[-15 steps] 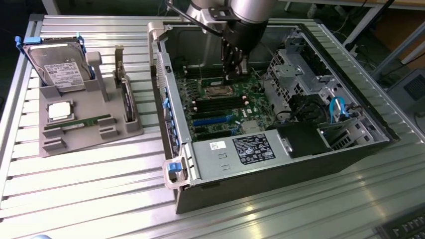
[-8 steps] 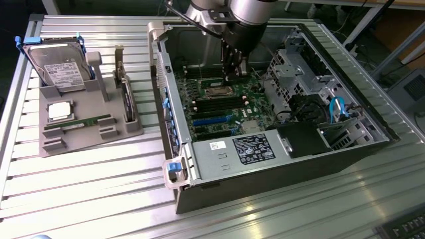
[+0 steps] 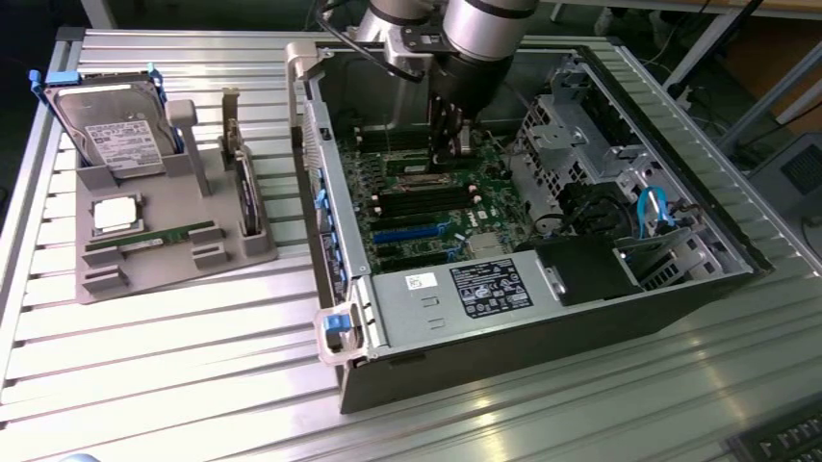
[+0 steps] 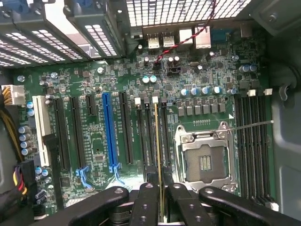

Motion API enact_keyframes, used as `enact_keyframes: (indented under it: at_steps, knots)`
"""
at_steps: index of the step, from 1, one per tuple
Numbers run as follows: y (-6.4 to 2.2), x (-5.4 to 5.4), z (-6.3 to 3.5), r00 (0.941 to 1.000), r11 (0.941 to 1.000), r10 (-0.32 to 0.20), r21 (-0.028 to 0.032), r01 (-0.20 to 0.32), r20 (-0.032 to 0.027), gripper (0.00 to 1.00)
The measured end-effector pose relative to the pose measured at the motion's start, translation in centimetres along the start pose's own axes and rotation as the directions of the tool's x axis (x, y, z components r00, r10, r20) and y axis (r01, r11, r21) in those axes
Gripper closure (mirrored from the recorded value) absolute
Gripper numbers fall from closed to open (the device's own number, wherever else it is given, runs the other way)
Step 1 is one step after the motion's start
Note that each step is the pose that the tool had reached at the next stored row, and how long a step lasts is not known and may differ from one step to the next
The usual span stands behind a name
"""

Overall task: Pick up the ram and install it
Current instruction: 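Insert the ram into the slot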

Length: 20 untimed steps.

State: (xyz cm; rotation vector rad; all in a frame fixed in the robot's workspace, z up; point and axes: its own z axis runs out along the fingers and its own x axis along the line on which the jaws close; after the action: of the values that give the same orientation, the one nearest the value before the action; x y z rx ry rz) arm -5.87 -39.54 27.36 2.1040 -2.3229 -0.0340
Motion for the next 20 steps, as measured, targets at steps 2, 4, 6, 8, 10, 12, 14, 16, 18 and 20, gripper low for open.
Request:
enact_keyframes:
  at_steps: [2,4,6,8,10,12,14,16,18,20]
  knots:
    - [-0.01,0.00,0.34,1.0000,1.0000,0.000,0.0000,0.000,-0.0001,0.86]
    - [-0.01,0.01,0.62,1.0000,1.0000,0.000,0.0000,0.000,-0.0002,0.86]
    - [-0.01,0.01,0.64,1.0000,1.0000,0.000,0.0000,0.000,-0.0002,0.86]
    - [-0.02,0.00,0.66,1.0000,1.0000,-0.001,0.0001,0.001,-0.0007,0.86]
    - [-0.02,0.01,0.77,0.9998,0.9998,-0.019,0.0010,0.019,-0.0052,0.86]
    - [-0.02,0.01,0.85,0.9997,0.9997,-0.025,0.0028,0.025,-0.0072,0.86]
    - [-0.02,0.01,0.88,0.9996,0.9997,-0.026,0.0037,0.026,-0.0078,0.86]
    - [-0.02,0.01,0.88,0.9996,0.9997,-0.026,0.0037,0.026,-0.0080,0.86]
    - [-0.02,0.01,0.89,0.9995,0.9995,-0.030,0.0041,0.030,-0.0085,0.86]
    - [-0.02,0.01,0.90,0.9990,0.9990,-0.045,0.0060,0.045,-0.0088,0.86]
